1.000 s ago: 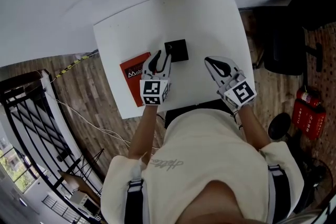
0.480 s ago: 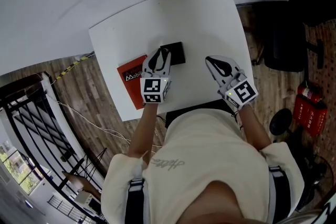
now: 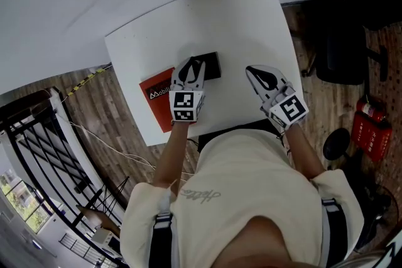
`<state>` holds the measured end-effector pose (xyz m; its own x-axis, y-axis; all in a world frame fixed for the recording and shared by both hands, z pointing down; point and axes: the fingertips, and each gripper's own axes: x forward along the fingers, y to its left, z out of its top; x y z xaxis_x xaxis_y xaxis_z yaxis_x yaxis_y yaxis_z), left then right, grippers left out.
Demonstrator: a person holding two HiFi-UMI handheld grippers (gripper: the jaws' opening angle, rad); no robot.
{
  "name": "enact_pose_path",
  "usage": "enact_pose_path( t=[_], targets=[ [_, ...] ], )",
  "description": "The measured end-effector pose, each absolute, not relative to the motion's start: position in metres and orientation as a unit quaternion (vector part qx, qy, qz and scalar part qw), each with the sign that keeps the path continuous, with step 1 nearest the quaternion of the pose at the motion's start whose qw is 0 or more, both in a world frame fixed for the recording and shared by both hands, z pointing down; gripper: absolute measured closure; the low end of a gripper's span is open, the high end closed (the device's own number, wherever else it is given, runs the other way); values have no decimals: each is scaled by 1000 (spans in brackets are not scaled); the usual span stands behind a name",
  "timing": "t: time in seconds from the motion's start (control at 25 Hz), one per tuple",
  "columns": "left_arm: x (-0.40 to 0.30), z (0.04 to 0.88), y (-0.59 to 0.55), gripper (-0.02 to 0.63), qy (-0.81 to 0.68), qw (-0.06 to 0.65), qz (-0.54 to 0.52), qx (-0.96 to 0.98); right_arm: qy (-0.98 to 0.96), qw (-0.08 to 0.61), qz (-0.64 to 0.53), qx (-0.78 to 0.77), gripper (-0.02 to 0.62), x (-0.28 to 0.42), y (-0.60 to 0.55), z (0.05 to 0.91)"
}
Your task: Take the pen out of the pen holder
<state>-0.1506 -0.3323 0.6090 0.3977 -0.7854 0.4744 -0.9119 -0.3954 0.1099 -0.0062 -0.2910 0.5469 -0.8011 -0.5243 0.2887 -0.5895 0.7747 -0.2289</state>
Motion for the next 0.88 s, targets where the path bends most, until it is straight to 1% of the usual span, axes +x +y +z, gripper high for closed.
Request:
enact_pose_path(
  t=[0.16, 0.24, 0.28, 0.88],
  targets=[
    [-151, 615, -331, 464, -519, 182, 182, 815, -936, 105, 155, 299, 588, -6, -291, 549],
    [-151, 616, -330, 506, -519, 175, 188, 815, -936, 105, 155, 299, 588, -7, -291, 549],
    [-150, 616, -330, 517, -519, 172, 190, 815, -936, 105, 155, 299, 588, -7, -291, 549],
    [-148, 614, -330, 517, -521, 165, 192, 815, -936, 102, 155, 299, 588, -2, -279, 542]
  ],
)
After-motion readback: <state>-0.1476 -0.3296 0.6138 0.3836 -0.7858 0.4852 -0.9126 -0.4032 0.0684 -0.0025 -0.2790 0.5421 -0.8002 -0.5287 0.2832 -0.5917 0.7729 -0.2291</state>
